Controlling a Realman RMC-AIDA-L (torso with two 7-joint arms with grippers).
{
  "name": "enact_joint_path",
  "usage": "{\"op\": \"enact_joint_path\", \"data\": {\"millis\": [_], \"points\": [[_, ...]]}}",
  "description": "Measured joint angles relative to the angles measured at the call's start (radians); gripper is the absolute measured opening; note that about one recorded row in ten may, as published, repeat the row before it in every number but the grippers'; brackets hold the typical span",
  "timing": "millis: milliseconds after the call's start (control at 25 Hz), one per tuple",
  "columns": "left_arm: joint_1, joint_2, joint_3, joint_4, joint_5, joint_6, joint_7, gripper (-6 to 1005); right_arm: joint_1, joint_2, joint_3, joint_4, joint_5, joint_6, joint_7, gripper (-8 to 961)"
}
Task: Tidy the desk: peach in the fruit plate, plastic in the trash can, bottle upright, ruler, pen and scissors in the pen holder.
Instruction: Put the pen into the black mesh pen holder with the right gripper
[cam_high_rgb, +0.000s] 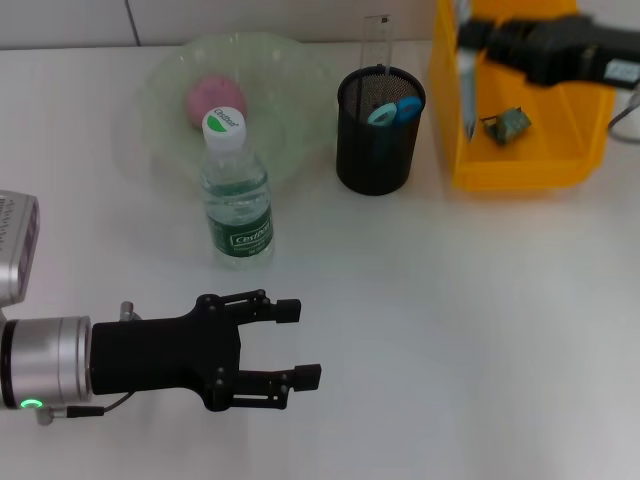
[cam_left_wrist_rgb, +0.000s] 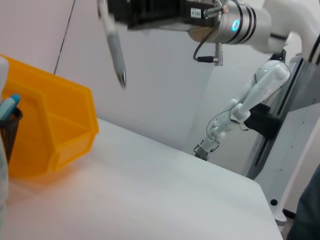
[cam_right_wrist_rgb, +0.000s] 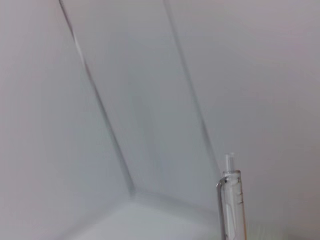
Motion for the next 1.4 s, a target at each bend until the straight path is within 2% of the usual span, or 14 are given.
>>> {"op": "enact_joint_path", "data": {"millis": [80,200,360,400,440,600,760,1000,1400], "points": [[-0.002,-0.002,-0.006,0.000,0.000,0.000,0.000,846,-0.006,0.000,0.021,0.079,0.129,0.024,-0.135,179],[-0.006,-0.006,-0.022,0.000,-0.001,0.001,0.000,846,0.017,0.003,0.031,0.280,0.352,0.040,-0.374,188],[-0.009,-0.008,-0.046,0.000,-0.002,0.004,0.003,846,0.100,0.005,-0.015,0.634,0.698,0.038,-0.755,200],[-0.010,-0.008,-0.051,0.000,-0.002,0.006,0.003,846,0.164,0.002,-0.033,0.806,0.805,0.035,-0.887,203],[-0.012,-0.009,-0.053,0.000,-0.002,0.006,0.003,846,0.164,0.002,-0.033,0.806,0.805,0.035,-0.887,206],[-0.020,-0.009,-0.057,0.001,-0.002,0.008,0.003,846,0.263,0.006,-0.028,0.988,0.845,0.038,-1.046,219],[-0.027,-0.010,-0.053,0.001,-0.002,0.015,0.003,846,0.343,0.009,-0.029,1.086,0.845,0.052,-1.113,231],[-0.027,-0.012,-0.053,0.002,0.001,0.017,0.012,847,0.407,0.009,-0.039,1.126,0.846,0.134,-1.130,249],[-0.023,-0.012,-0.057,0.002,0.001,0.017,0.029,847,0.440,0.009,-0.068,1.142,0.836,0.174,-1.128,280]]}}
